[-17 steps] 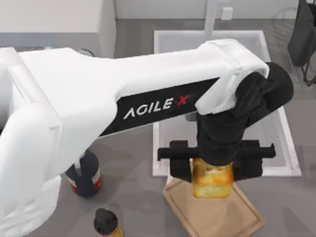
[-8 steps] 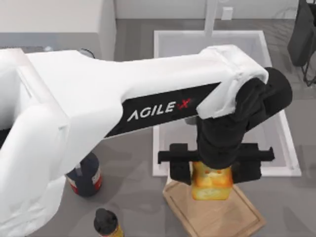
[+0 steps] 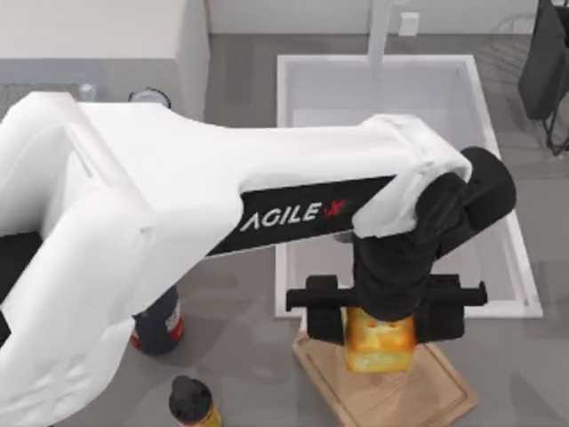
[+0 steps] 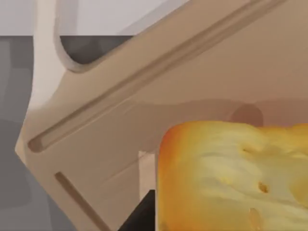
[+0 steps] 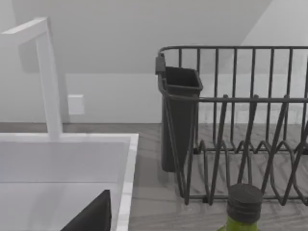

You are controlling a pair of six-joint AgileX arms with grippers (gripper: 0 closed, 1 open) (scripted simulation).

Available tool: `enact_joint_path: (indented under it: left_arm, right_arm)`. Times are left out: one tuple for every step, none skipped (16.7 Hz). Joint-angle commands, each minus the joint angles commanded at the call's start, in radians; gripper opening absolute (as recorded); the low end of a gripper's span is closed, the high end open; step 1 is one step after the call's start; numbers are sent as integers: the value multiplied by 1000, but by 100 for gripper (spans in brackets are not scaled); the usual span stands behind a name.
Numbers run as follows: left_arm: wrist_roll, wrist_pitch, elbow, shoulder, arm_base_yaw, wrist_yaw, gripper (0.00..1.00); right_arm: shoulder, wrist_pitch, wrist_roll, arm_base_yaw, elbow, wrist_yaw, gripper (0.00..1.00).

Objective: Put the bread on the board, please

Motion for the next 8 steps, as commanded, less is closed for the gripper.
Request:
enact_joint_path:
  left_arm:
    - [0,9,-8,5,0,-1,0]
    - [0,13,-14,10,0,-1,0]
    - [0,13,-15,11,0,-1,0]
    - [0,13,-15,11,0,-1,0]
    - [0,13,-15,11,0,-1,0]
    - [0,13,-15,11,0,-1,0]
    - [0,13,-15,11,0,-1,8]
    - [0,13,-15,11,0,-1,15]
  right_arm:
    - [0,0,0,0,0,0,100]
    - [0,0,0,0,0,0,100]
    - [0,0,0,0,0,0,100]
    - [0,0,0,0,0,0,100]
    - [0,0,0,0,0,0,100]
    - [0,0,0,0,0,0,100]
    - [0,0,0,0,0,0,100]
    - [0,0,0,0,0,0,100]
